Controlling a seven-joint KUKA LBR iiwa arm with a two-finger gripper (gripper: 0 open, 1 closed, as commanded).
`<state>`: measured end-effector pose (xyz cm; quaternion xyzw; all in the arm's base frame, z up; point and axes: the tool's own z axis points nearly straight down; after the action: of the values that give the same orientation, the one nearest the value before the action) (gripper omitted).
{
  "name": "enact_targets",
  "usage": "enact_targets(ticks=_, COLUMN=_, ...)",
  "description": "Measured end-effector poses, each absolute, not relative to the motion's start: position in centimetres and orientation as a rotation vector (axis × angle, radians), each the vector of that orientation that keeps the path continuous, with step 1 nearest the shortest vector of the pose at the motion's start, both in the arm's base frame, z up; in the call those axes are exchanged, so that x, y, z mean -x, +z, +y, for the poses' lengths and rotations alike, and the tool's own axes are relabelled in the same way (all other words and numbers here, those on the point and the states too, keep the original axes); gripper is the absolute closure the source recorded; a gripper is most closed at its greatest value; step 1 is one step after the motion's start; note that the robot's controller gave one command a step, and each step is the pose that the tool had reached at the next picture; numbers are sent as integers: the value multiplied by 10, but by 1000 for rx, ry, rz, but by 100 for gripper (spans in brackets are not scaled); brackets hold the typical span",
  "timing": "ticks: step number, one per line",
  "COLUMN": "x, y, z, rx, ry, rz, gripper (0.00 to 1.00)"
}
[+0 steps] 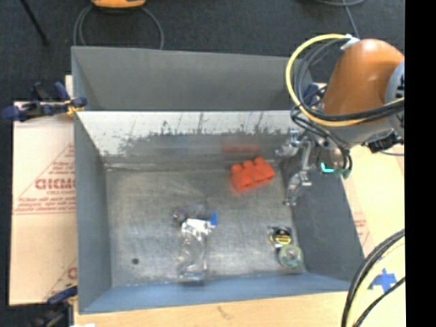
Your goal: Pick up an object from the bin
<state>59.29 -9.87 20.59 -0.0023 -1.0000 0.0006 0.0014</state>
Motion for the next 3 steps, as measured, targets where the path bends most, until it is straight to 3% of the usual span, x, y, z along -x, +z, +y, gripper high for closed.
enact_targets(ticks=1, x=-605, y=110, z=-48, rx=145, ry=-4, rz=-3137, gripper=0)
enact_targets(ticks=2, x=-657, y=76, z=-57, rx=-132, ry=4, rz=-3148, gripper=0)
enact_targets(ticks=3, x=-659, y=77, z=-56, rx=-135, ry=5, rz=-3158, gripper=100)
